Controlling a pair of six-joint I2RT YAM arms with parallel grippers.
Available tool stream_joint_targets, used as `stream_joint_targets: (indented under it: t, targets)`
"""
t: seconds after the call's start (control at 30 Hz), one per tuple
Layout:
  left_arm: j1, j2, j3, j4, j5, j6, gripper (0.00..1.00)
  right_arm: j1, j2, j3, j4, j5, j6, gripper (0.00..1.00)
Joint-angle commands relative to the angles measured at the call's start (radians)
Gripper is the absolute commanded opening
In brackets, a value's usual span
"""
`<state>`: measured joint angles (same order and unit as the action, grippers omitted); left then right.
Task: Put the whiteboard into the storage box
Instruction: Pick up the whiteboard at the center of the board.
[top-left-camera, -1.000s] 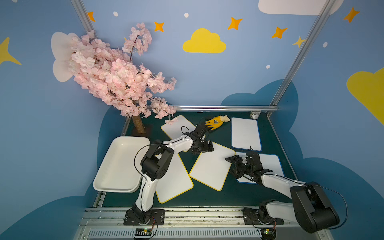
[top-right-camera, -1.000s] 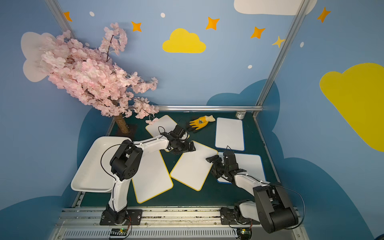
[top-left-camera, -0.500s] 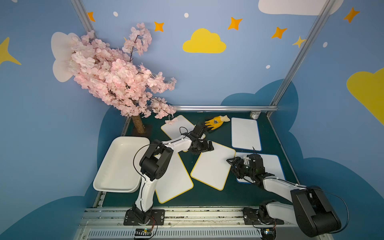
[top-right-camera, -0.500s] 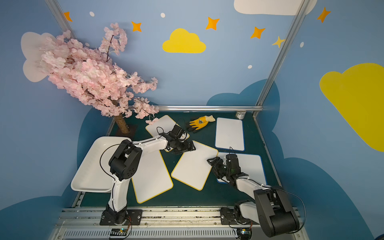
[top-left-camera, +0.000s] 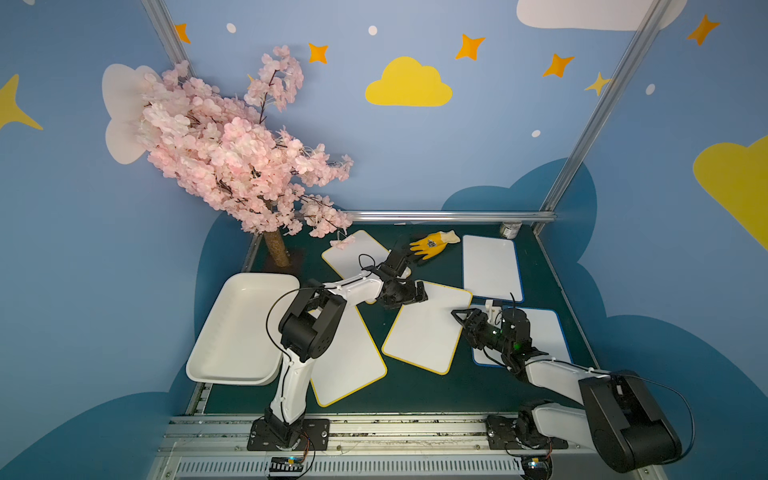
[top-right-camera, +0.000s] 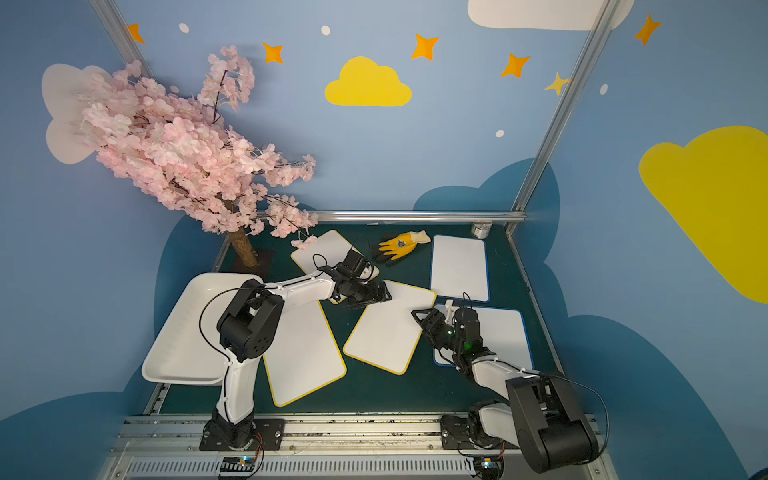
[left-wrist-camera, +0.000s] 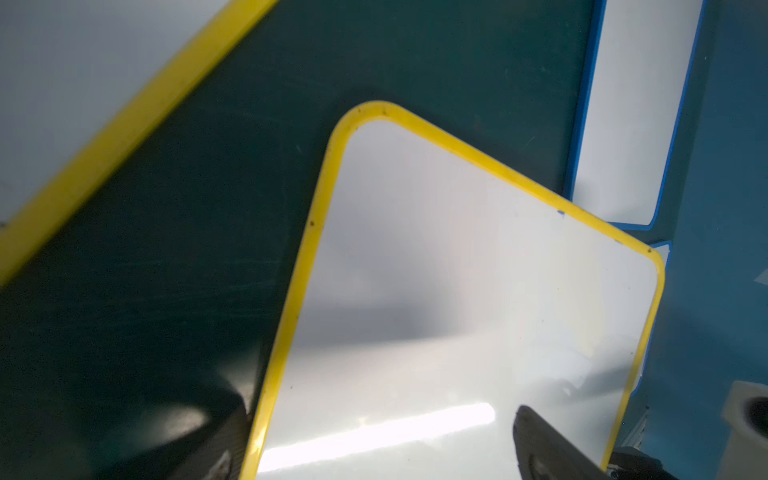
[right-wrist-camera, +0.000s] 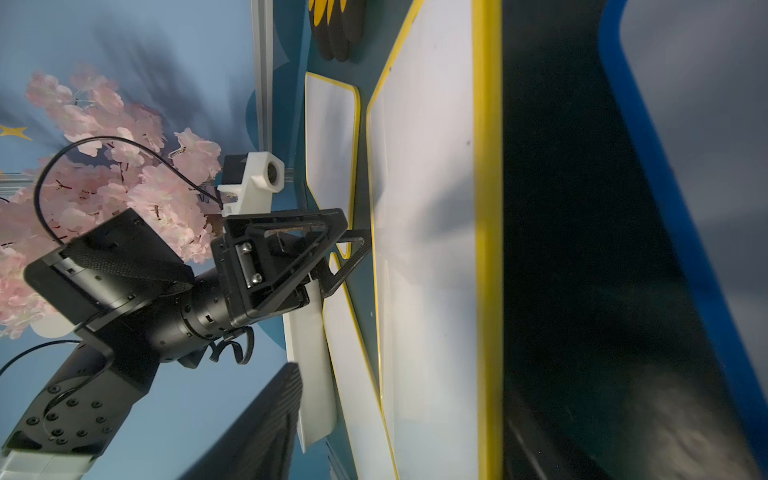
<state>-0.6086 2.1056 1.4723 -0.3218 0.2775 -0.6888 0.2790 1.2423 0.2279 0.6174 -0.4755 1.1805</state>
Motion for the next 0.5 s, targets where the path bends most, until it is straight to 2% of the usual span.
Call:
stream_joint_targets:
  t: [0.0,0.1,0.47]
  targets:
    - [-0.019,0.099,-0.067,-0.06,0.049,-0.015,1.0,0.007,-0.014,0.033,-0.018,-0.016,-0.037,0.67]
    - [-0.015,0.098,-0.066,-0.057,0.051,-0.015,1.0,0.008,-0.041,0.07,-0.125,-0.01,-0.081,0.63]
    - [-0.015,0.096,-0.057,-0.059,0.055,-0.017,1.0,0.025,-0.002,0.126,-0.186,-0.02,-0.134,0.42]
